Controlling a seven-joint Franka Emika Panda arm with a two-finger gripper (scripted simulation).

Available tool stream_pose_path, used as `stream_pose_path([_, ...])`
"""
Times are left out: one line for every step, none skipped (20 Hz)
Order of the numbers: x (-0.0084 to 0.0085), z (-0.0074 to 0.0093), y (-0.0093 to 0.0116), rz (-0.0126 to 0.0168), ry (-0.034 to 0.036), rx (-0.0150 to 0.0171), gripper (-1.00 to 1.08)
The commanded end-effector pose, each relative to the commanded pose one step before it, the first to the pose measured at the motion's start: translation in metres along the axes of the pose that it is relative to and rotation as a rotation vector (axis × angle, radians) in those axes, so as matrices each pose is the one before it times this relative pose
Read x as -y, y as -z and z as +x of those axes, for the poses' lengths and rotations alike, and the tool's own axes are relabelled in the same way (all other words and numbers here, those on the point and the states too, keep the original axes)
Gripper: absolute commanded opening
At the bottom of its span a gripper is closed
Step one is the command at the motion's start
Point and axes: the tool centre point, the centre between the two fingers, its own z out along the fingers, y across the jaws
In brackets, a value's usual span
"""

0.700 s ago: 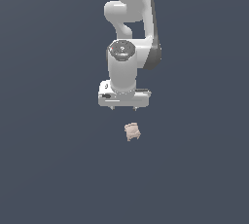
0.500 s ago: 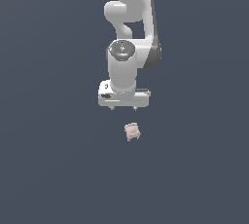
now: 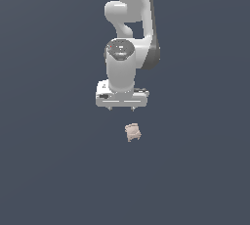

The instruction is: Pick up the object and move it to a goal position.

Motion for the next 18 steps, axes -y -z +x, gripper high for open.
stream_pose_path([0.00123, 0.00118, -0.00110, -0.00014, 0.00551, -0.00021, 1.00])
stream_pose_path([0.00080, 0.00129, -0.00090, -0.00021, 0.00489, -0.00063, 1.00])
stream_pose_path([0.00105, 0.00167, -0.00118, -0.00023, 0.00631, -0.00082, 1.00])
stream_pose_path([0.00137, 0.00203, -0.00148, -0.00013, 0.00759, -0.00101, 1.00])
stream_pose_path([0.00166, 0.00238, -0.00178, -0.00002, 0.00882, -0.00119, 1.00])
stream_pose_path([0.00193, 0.00272, -0.00209, 0.00008, 0.01008, -0.00138, 1.00])
stream_pose_path([0.00215, 0.00306, -0.00239, 0.00015, 0.01132, -0.00156, 1.00])
stream_pose_path([0.00239, 0.00341, -0.00270, 0.00020, 0.01272, -0.00176, 1.00])
stream_pose_path([0.00260, 0.00376, -0.00303, 0.00029, 0.01405, -0.00196, 1.00])
stream_pose_path([0.00285, 0.00410, -0.00337, 0.00046, 0.01534, -0.00218, 1.00])
stream_pose_path([0.00308, 0.00443, -0.00374, 0.00065, 0.01660, -0.00240, 1.00])
stream_pose_path([0.00329, 0.00473, -0.00410, 0.00086, 0.01777, -0.00262, 1.00])
stream_pose_path([0.00314, 0.00453, -0.00402, 0.00097, 0.01706, -0.00257, 1.00])
stream_pose_path([0.00285, 0.00414, -0.00376, 0.00102, 0.01559, -0.00240, 1.00])
stream_pose_path([0.00258, 0.00375, -0.00348, 0.00104, 0.01417, -0.00223, 1.00])
stream_pose_path([0.00231, 0.00337, -0.00319, 0.00103, 0.01275, -0.00205, 1.00])
stream_pose_path([0.00205, 0.00300, -0.00289, 0.00099, 0.01136, -0.00186, 1.00])
stream_pose_path([0.00180, 0.00263, -0.00257, 0.00092, 0.00999, -0.00166, 1.00])
